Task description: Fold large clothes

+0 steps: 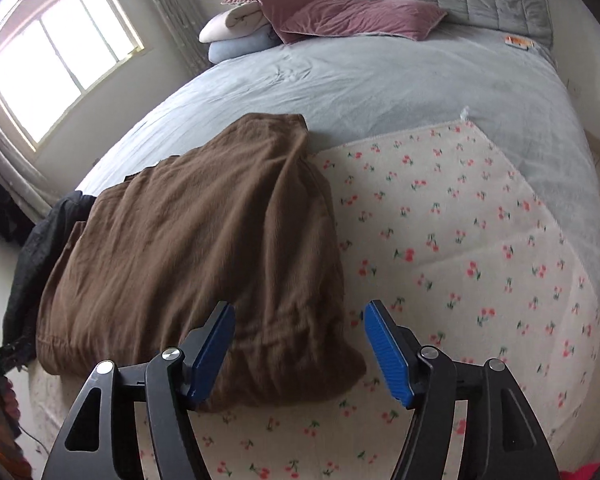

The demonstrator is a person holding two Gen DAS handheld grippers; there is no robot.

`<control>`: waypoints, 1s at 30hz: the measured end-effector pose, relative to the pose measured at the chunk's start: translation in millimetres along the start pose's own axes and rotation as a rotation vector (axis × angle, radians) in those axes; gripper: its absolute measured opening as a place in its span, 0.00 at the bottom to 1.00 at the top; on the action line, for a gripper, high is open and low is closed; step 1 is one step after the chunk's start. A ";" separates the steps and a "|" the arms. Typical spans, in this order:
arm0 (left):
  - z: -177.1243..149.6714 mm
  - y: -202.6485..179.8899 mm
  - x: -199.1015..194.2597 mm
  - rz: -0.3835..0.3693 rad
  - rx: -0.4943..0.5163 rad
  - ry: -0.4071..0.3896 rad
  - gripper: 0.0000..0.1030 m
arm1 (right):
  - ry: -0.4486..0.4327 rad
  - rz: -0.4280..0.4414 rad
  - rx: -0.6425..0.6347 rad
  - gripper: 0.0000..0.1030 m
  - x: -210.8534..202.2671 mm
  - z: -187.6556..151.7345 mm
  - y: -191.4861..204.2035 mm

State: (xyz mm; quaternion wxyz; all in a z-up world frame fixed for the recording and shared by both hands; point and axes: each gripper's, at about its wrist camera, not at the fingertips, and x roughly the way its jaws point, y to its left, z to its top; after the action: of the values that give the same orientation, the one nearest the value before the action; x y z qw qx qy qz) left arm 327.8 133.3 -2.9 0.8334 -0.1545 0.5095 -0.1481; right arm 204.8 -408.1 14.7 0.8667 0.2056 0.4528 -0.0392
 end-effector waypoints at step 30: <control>-37.3 4.5 40.2 0.066 -0.158 -0.224 0.46 | -0.093 0.251 0.439 0.46 56.2 -52.5 -45.5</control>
State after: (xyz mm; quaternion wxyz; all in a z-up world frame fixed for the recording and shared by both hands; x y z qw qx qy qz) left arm 312.5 117.2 -53.2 0.8747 -0.2184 0.4283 -0.0618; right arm 185.8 -422.3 -71.4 0.8194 0.4413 0.3639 -0.0380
